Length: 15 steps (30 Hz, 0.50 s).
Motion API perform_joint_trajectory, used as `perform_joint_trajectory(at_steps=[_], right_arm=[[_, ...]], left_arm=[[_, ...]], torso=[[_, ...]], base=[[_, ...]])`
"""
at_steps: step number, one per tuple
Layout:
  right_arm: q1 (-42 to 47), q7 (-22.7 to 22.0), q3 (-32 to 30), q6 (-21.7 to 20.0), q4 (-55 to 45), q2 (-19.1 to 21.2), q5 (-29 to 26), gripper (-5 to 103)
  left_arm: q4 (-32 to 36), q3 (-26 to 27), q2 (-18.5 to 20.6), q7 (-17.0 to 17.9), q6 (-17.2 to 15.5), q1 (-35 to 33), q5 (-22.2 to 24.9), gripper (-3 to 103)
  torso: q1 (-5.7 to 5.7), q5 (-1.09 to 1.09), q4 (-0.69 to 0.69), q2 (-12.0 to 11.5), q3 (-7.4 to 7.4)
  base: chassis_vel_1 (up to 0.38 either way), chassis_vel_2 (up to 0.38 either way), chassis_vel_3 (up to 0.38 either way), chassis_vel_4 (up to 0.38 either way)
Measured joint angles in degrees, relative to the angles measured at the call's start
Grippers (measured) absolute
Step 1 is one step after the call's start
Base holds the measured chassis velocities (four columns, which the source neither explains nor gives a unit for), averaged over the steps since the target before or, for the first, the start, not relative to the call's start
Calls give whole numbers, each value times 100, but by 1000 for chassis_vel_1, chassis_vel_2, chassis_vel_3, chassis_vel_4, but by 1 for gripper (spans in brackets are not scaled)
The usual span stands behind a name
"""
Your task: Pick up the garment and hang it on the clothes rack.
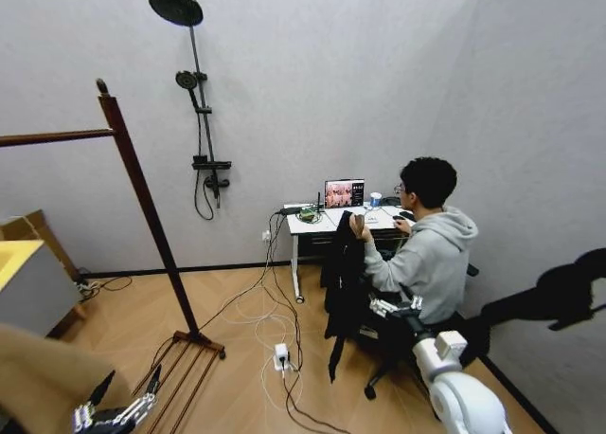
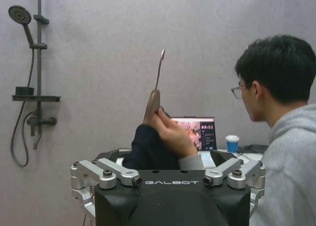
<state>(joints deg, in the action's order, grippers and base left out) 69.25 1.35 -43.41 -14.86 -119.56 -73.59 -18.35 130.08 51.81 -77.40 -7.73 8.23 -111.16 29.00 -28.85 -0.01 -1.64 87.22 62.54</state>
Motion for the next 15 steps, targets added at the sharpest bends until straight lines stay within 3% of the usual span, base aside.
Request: perform_joint_trajectory(at_steps=[8,15], right_arm=[[-1357,-50,221,-212,839,406,-288,100],[-2747,-11,998,-138,1985,545,-318,100]], left_arm=[[0,1,-1,1,0,-1,0,100],[0,0,-1,0,0,-1,0,100]], torso=[[15,1,-1,6,-4],[5,2,2,3,-1]], base=[[39,-48,-32,63],[4,-8,-5,4]])
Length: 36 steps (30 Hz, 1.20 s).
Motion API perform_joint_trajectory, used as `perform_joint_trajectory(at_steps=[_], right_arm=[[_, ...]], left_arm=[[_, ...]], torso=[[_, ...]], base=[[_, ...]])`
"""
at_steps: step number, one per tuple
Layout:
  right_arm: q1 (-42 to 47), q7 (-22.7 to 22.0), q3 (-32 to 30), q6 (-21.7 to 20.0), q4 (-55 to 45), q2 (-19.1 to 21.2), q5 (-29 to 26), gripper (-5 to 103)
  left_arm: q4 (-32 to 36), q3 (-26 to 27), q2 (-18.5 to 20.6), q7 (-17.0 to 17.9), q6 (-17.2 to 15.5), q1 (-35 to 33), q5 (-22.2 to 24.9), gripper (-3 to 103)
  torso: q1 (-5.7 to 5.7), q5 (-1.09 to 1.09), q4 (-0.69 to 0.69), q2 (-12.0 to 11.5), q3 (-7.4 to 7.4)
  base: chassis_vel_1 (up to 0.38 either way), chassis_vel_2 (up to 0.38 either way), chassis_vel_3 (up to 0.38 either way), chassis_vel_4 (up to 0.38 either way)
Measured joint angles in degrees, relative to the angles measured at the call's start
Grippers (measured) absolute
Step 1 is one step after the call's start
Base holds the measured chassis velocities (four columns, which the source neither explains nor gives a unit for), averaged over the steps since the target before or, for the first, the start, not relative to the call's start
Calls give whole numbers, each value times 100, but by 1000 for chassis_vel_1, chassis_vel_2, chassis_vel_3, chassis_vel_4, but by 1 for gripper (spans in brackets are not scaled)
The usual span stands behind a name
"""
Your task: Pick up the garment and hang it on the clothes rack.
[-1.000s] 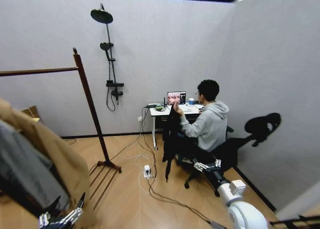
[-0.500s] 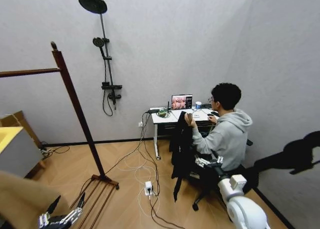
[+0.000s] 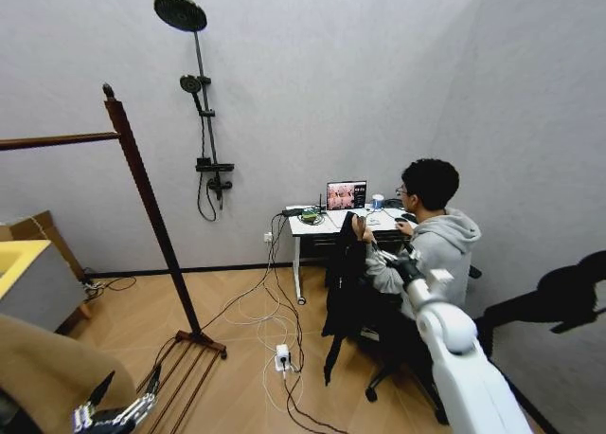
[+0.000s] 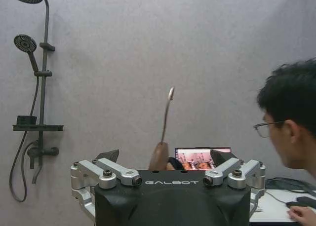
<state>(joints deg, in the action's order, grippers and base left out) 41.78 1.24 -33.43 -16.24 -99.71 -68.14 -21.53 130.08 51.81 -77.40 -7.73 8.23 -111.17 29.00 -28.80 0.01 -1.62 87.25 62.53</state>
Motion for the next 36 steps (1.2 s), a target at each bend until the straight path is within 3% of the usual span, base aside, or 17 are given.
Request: perform_joint_trajectory(at_steps=[4,12,14,16,17,23,29,32,33,35,36], right_arm=[[-344,-24,236,13,341,-63,77,100],[-686,-717,546,-127,888,-363,90,101],[-718,-831,563,-137,999,-388,21,93],[-726,-833,551,-138,1031,-386,13,93],[-724,-831,520,-139,1058,-366,3,83],[-668,-703,409,-107,1076,-290,-4,66],[-592,-426,367,33,1139,-262,357,39],[-573,-410,368,37,1139,-277,409,34],[-564,-406,373,37,1138,-292,419,23],[-564,-406,373,37,1138,-295,420,23],[-564,-408,372,34,1138,-295,420,18]], left_arm=[[0,0,0,0,0,0,0,100],[0,0,0,0,0,0,0,100],[0,0,0,0,0,0,0,100],[0,0,0,0,0,0,0,100],[0,0,0,0,0,0,0,100],[0,0,0,0,0,0,0,100],[0,0,0,0,0,0,0,100],[0,0,0,0,0,0,0,100],[0,0,0,0,0,0,0,100],[0,0,0,0,0,0,0,100],[0,0,0,0,0,0,0,100]], torso=[[0,0,-1,0,0],[2,-1,-3,0,-1],[2,-1,-3,0,-1],[2,-1,-2,0,-1],[2,-1,-2,0,-1],[2,-1,-4,0,-1],[2,-1,-3,0,-1],[3,-1,-3,0,-2],[3,-1,-2,0,-1],[3,-1,-2,0,-1],[3,-1,-3,0,-1]], base=[[0,0,0,0],[0,0,0,0],[0,0,0,0],[0,0,0,0],[0,0,0,0],[0,0,0,0],[0,0,0,0],[0,0,0,0],[0,0,0,0],[0,0,0,0],[0,0,0,0]])
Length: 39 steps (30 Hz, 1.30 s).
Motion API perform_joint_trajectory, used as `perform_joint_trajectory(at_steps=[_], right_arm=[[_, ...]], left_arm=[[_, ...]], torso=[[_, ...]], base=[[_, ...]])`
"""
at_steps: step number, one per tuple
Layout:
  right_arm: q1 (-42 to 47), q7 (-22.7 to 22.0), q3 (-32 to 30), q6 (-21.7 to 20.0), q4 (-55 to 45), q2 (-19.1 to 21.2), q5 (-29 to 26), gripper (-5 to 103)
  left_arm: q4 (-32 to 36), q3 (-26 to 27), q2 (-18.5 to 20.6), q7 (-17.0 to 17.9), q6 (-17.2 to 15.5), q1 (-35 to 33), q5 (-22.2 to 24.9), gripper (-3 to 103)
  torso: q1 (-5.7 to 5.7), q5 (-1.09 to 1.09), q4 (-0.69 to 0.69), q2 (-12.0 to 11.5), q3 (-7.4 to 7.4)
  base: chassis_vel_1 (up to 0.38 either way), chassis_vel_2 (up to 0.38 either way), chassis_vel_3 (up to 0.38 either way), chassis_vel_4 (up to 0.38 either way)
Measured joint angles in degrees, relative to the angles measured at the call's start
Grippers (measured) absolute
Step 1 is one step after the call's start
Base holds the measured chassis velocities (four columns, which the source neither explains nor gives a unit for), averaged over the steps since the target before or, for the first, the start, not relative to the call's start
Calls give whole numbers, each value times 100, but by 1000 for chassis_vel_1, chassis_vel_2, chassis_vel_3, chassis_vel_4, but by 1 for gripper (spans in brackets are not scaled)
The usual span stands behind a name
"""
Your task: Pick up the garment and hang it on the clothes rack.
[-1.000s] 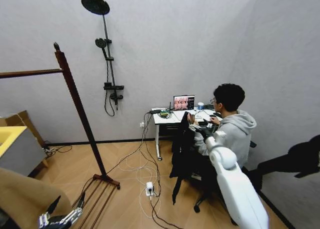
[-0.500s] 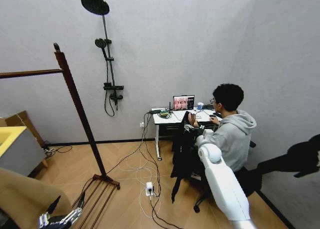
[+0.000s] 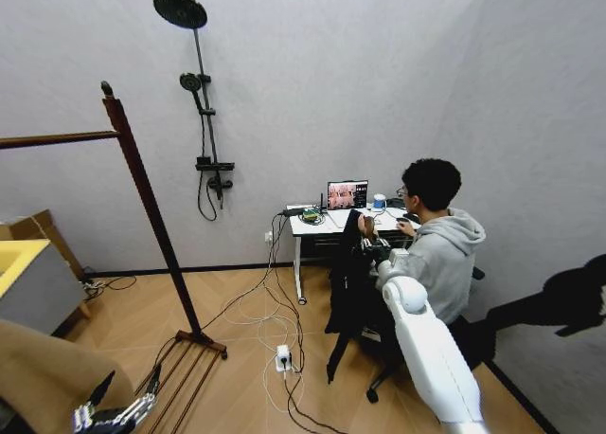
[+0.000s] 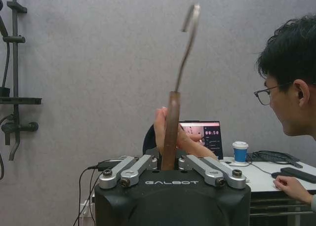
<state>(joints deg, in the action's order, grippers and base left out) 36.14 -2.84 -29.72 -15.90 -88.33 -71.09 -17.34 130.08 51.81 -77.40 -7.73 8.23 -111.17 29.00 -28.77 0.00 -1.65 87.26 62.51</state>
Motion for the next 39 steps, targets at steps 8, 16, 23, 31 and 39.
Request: perform_joint_trajectory(at_steps=[8,16,23,31,39], right_arm=[[169,65,18,-55,-302,10,-60,9],[644,402,-45,-41,-1120,112,-110,9],[921,394,-56,22,-1555,130,-177,9],[1014,245,-27,17,-1761,125,-143,9],[1028,94,-10,-169,-1962,128,-299,9]], left_arm=[[0,0,0,0,0,0,0,100],[0,0,0,0,0,0,0,100],[0,0,0,0,0,0,0,100],[0,0,0,-1,0,0,0,100],[0,0,0,0,0,0,0,100]], torso=[[0,-1,-2,0,1],[0,2,1,0,-1],[0,1,1,1,-1],[0,0,2,1,0],[0,-1,2,0,0]], base=[[0,0,0,0],[48,46,41,37],[92,83,79,86],[117,111,110,115],[123,129,118,125]])
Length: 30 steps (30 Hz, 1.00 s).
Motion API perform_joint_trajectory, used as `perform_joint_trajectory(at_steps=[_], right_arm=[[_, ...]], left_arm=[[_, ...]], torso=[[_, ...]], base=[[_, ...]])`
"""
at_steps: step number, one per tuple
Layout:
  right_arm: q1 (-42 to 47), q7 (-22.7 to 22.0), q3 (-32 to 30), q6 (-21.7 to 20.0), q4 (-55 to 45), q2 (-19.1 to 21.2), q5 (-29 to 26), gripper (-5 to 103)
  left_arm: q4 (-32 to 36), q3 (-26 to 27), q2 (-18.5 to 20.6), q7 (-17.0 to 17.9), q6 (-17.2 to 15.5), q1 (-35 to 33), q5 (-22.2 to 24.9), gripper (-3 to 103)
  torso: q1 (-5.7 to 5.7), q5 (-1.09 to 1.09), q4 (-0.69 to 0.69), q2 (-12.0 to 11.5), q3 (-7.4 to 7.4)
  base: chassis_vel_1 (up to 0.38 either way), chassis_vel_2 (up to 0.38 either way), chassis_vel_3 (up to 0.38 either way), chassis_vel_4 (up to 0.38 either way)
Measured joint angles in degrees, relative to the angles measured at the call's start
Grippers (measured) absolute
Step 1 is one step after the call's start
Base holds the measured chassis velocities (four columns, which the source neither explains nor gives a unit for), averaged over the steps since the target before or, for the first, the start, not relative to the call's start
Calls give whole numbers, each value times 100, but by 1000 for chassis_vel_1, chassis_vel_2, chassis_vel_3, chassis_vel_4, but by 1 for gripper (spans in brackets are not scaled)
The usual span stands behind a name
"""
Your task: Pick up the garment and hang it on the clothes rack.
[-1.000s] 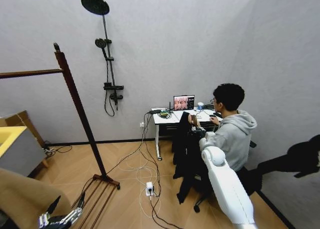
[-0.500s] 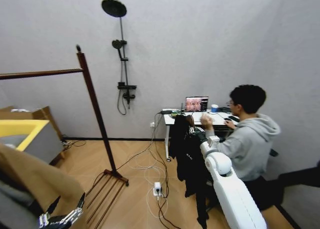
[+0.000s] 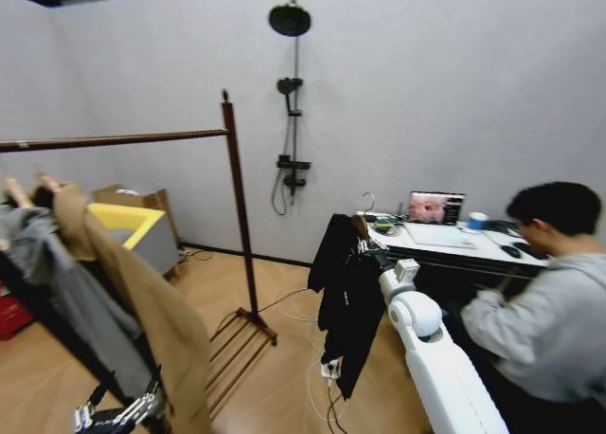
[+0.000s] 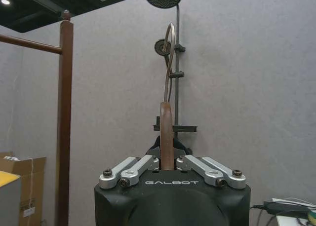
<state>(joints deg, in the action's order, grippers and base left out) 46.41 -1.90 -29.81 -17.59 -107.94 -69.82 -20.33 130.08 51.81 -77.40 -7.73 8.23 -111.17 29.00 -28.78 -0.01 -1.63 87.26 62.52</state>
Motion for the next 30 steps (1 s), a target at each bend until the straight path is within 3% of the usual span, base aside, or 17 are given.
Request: perform_joint_trajectory(at_steps=[17,30], right_arm=[[115,-89,-254,91,82,32,-64,9],[161,-70,-240,96,21,7,-59,9]], left_arm=[[0,0,0,0,0,0,0,100],[0,0,0,1,0,0,0,100]], torso=[[2,1,-2,0,0],[-3,-1,1,-2,1]], base=[[102,139,139,111],[-22,272,281,-19]])
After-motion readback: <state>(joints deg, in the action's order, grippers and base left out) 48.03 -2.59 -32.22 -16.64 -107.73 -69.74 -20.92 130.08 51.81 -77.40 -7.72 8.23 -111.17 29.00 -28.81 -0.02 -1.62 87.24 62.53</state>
